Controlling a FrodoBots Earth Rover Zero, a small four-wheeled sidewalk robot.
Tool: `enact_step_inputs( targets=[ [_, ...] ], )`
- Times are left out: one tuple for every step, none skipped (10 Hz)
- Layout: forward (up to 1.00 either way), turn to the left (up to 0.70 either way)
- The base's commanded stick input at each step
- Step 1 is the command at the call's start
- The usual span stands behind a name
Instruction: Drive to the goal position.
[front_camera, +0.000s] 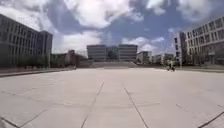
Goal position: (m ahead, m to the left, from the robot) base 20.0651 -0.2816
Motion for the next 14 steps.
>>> enact_step_inputs(
  targets=[
    [1.00, 0.00],
    [1.00, 0.00],
    [1.00, 0.00],
    [1.00, 0.00],
    [1.00, 0.00],
    [1.00, 0.00],
    [1.00, 0.00],
    [1.00, 0.00],
    [1.00, 0.00],
    [1.00, 0.00],
    [1.00, 0.00],
    [1.00, 0.00],
    [1.00, 0.00],
    [1.00, 0.00]
  ],
)
